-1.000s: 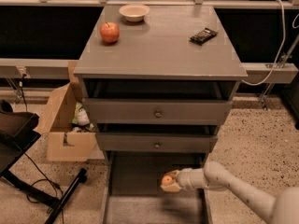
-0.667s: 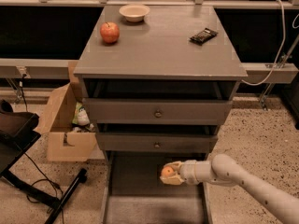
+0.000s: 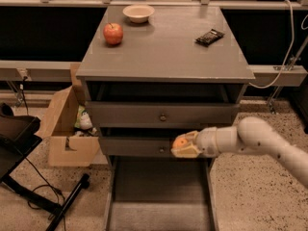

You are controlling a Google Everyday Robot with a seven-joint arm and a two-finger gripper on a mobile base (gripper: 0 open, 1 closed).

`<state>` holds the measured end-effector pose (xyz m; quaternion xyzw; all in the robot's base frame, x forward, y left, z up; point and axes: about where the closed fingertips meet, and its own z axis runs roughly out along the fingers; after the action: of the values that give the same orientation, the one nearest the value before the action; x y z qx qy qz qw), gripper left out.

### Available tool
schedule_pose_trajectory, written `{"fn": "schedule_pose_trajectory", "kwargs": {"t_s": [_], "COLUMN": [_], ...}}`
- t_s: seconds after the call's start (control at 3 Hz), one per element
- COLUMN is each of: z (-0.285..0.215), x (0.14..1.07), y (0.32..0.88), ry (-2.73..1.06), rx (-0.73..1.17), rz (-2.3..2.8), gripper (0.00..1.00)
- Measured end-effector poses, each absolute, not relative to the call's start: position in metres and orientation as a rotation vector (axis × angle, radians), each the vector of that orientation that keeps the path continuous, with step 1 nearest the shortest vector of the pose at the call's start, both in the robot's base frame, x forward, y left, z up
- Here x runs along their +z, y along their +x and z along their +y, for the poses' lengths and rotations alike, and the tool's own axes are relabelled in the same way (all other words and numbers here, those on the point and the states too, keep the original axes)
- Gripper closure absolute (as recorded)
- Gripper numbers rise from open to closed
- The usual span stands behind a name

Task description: Pick orange from bottom drawer and place on counter

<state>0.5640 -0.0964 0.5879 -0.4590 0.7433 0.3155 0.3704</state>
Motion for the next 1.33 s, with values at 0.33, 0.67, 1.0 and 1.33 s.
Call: {"fn": "schedule_pose_trajectory", "kwargs": {"t_s": [0.33, 0.67, 1.0, 1.33], "z": [-0.104, -0.100, -0.096, -0.097], "x": [0.693, 0.754, 0.810, 0.857], "y": [0.608, 0.625, 0.627, 0.625], "ry": [-1.185, -1.176, -1.099, -0.955], "rx": [0.719, 0.651, 0.576, 0.487], "rz": [1.988, 2.048, 2.063, 2.030], "gripper": [1.00, 1.00, 1.00, 1.00]}}
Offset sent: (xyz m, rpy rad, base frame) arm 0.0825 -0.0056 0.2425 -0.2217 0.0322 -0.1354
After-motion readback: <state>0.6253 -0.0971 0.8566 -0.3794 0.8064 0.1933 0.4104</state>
